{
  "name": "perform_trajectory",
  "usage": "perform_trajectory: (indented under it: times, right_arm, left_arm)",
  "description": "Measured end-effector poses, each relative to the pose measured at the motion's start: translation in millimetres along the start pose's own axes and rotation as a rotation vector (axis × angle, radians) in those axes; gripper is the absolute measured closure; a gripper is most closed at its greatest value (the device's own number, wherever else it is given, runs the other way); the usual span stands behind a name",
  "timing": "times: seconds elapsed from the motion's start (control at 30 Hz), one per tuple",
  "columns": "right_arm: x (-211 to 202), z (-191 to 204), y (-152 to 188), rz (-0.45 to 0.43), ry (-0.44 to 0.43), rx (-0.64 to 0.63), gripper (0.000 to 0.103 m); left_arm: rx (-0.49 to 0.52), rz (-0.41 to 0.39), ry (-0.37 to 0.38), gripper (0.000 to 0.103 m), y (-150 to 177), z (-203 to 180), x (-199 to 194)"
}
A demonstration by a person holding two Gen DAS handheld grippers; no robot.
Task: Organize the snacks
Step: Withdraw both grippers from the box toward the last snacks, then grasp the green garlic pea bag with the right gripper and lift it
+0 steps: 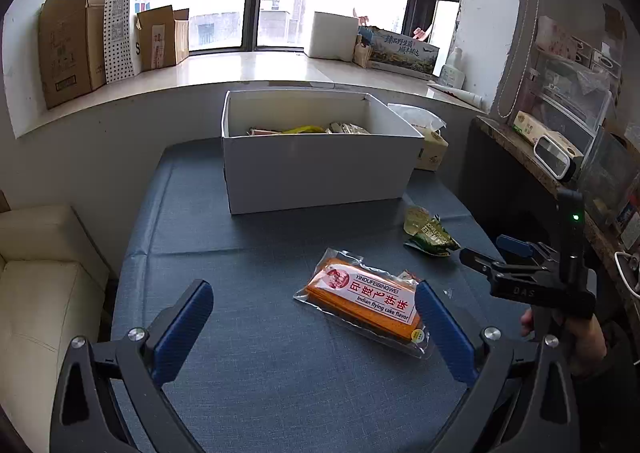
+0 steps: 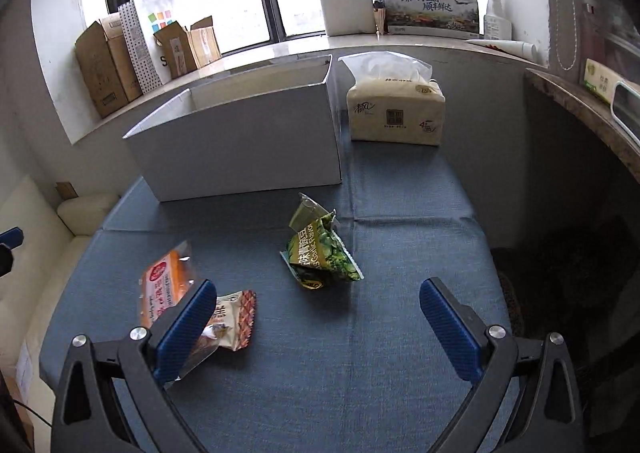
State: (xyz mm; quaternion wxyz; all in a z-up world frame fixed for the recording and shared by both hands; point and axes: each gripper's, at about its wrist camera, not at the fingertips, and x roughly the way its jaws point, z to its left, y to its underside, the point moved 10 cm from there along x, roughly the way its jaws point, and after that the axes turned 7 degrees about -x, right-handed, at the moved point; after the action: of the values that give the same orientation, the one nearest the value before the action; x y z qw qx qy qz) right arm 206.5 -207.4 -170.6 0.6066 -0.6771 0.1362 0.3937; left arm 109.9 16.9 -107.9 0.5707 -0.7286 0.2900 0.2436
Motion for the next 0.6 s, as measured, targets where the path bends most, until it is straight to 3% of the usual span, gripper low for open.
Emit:
perform_trajectory:
  times: [0.2, 0.37, 0.5, 0.53, 0.6]
  right_arm:
    - [46, -5, 0, 0.105, -0.021, -0.012, 0.000]
    - [66, -6, -3, 0.131, -0.008, -0.044, 0.000]
    - [76, -4, -2, 0.155, -0.023, -0.054, 0.000]
    - [78, -3, -1, 0.162, -0.025, -0.057, 0.002]
    - [81, -5, 1, 0.175, 0.007, -0.084, 0.023]
  left_arm:
    - [-0.024, 0.052, -0.006, 0.000, 16, 3, 13]
    - [-0.049, 0.089, 0.005, 0.000, 28, 4, 22]
    - [-0.111, 0.139, 0.060, 0.000, 40, 1, 31]
    - [-0.123, 0.152, 0.068, 0.000, 43, 0, 34]
    - [-0.146, 0.176, 0.073, 0.000, 50, -1, 40]
